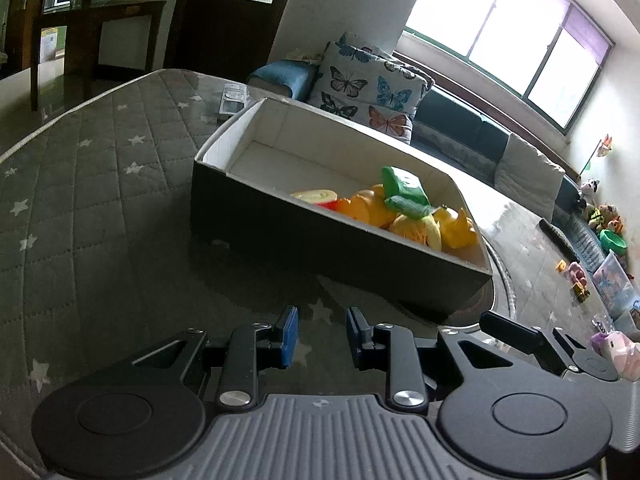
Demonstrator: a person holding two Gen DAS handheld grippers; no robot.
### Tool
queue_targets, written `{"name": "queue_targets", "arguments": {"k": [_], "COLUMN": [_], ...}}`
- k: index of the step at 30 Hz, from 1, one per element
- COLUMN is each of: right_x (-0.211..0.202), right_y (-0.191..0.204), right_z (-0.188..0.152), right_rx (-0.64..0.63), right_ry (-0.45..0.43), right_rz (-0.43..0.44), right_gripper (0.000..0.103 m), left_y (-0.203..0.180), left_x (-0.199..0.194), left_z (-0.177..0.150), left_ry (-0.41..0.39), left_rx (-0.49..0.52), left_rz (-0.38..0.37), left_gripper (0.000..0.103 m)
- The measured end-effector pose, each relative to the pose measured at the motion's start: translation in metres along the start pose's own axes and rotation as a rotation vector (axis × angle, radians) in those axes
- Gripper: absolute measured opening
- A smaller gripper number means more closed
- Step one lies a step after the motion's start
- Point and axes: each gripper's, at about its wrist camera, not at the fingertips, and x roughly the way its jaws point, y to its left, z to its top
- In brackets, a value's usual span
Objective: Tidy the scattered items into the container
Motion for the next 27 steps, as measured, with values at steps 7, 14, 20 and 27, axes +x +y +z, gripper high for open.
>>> {"name": "queue_targets", "arguments": {"k": [7,14,20,27], "right_x": [-0.001,-0.007,-0.008,-0.009], "right_y": [0.003,0.008,0.011,0.011], "right_z": [-0.011,-0.015,-0.019,-0.023], "right_rx": [0.007,0.008,0.008,0.01], "right_ry": [0.019,0.009,0.013,0.014], "right_rz": [0.001,0.005,0.004,0.001], "right_gripper": [0.103,0.103,0.103,0.103], "left_y": [0.001,0.001,0.0,-0.002], "left_x": [-0.002,-0.007,-0.01,-0.013], "left_z": [-0.009,-0.015,-0.022,-0.028], "left_ry": [0.009,0.001,0.0,-0.004], "left_rx": [-0.002,0.009,0.014,0.021], "left_rz": [0.014,0.025,0.027,0.03], "left_gripper": [0.029,0.029,0.029,0.029]}}
